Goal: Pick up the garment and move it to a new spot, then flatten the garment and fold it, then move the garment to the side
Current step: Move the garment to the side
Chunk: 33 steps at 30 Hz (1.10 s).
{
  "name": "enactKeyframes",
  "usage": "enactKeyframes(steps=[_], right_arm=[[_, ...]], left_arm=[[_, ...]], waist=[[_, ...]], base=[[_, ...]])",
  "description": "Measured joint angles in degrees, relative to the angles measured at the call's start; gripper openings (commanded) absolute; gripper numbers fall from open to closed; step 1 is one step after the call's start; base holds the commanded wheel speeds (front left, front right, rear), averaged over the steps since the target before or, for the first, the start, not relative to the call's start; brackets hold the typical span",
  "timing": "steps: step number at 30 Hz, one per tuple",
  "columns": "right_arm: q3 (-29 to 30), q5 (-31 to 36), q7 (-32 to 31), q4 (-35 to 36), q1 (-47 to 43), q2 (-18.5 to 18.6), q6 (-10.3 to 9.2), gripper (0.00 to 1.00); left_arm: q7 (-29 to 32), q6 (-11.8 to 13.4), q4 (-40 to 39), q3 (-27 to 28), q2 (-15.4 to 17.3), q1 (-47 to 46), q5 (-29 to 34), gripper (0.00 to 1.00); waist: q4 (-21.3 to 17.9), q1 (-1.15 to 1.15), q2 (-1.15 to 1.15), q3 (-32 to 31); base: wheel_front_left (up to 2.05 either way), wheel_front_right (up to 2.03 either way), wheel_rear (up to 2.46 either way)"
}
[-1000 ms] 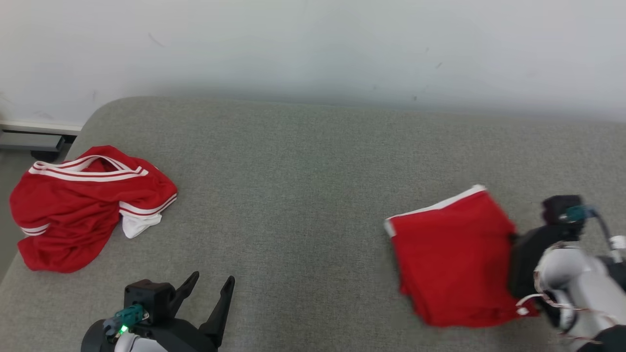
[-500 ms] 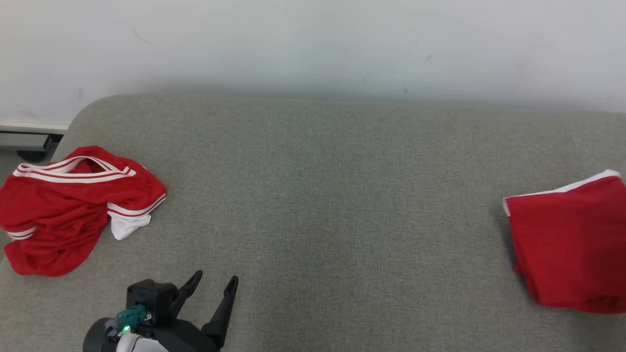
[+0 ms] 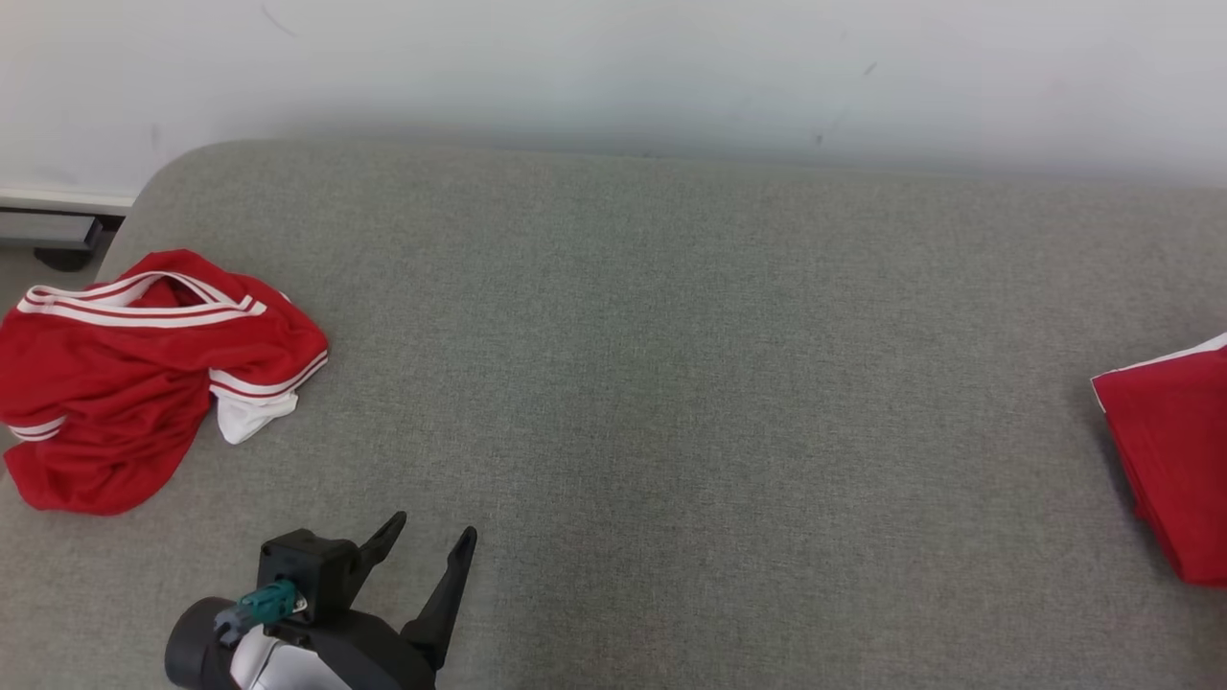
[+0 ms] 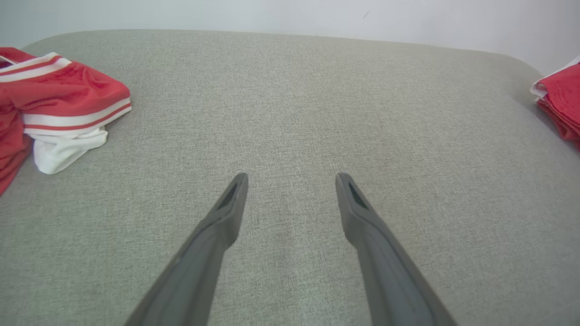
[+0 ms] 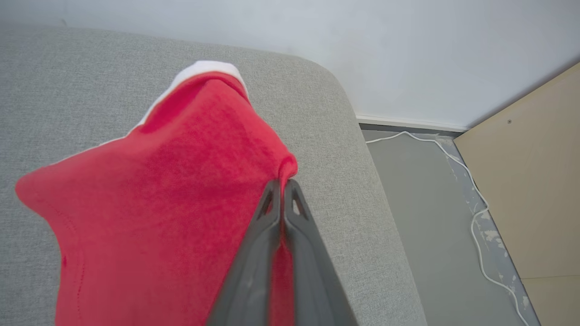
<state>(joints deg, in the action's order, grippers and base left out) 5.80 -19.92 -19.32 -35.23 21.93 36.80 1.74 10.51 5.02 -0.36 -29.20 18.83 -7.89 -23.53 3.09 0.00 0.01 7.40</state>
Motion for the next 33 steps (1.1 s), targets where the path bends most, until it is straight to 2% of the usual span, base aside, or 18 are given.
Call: enactKeyframes(steps=[5, 6, 8, 9, 10, 15, 23, 27, 29, 31, 33], right_arm=[[-0.2, 1.2, 1.8, -0.1, 0.0, -0.1, -2.12, 0.0], [-0.4, 1.7, 2.2, -0.2, 0.0, -0.2, -2.56, 0.4], [-0.8, 2.7, 2.3, -0.7, 0.0, -0.5, -3.48, 0.48], [-1.2, 3.5, 2.5, -1.0, 0.0, -0.5, -4.32, 0.82], [-1.3, 4.3, 2.7, -1.3, -0.1, -0.5, -5.17, 1.0], [-2.0, 7.5, 3.4, -1.7, -0.2, -0.1, -7.33, 1.0], [-1.4, 8.6, 5.4, -1.7, -0.2, -0.4, -7.91, 1.0], [-0.4, 7.4, 8.2, -0.7, 0.6, -2.6, -8.29, 1.0], [1.3, 2.7, 11.8, 1.6, 1.7, -6.4, -7.32, 1.0], [1.3, 0.3, 14.5, 3.6, 2.3, -9.6, -5.19, 1.0], [1.5, -1.8, 16.6, 4.2, 2.1, -12.2, -4.17, 1.0]], left_arm=[[0.1, 0.0, -0.3, 0.0, 0.6, -0.4, 0.2, 1.0], [0.1, 0.0, -0.3, 0.1, 0.6, -0.8, 0.2, 1.0], [0.1, 0.0, -0.3, 0.1, 0.6, -1.2, 0.2, 1.0], [0.1, 0.0, -0.3, 0.1, 0.6, -1.2, 0.2, 1.0], [0.1, 0.0, -0.3, 0.1, 0.6, -1.2, 0.2, 1.0], [0.5, 0.0, -0.1, 0.1, 0.6, -1.2, 0.2, 1.0], [0.5, 0.0, 0.0, 0.2, 0.5, -1.2, 0.2, 1.0], [-0.6, 0.0, 0.1, 0.6, 0.1, -1.2, 0.2, 1.0], [-1.9, 0.0, 0.2, 0.9, -0.3, -2.1, 0.4, 1.0], [-3.5, 0.1, 0.3, 1.8, -0.7, -3.3, 0.6, 1.0], [-4.7, 0.2, 0.9, 2.6, -0.7, -4.1, 1.0, 1.0]], waist=[[0.4, 0.0, 0.0, 1.1], [0.5, 0.0, 0.0, 1.2], [0.6, 0.0, 0.0, 1.4], [0.6, 0.0, 0.0, 1.5], [0.6, 0.0, 0.0, 1.5], [0.5, 0.0, 0.0, 1.3], [-0.5, 0.0, 0.0, 0.5], [-0.8, 0.0, 0.0, 0.0], [-1.0, 0.0, 0.0, -0.5], [-1.2, 0.0, 0.0, -1.1], [-1.4, 0.0, 0.0, -1.9]], base=[[0.0, 0.0, 0.0], [0.0, 0.0, 0.0], [0.0, 0.0, 0.0], [0.0, 0.0, 0.0], [0.0, 0.0, 0.0], [0.0, 0.0, 0.0], [0.0, 0.0, 0.0], [0.0, 0.0, 0.0], [0.0, 0.0, 0.0], [0.0, 0.0, 0.0], [0.0, 0.0, 0.0]])
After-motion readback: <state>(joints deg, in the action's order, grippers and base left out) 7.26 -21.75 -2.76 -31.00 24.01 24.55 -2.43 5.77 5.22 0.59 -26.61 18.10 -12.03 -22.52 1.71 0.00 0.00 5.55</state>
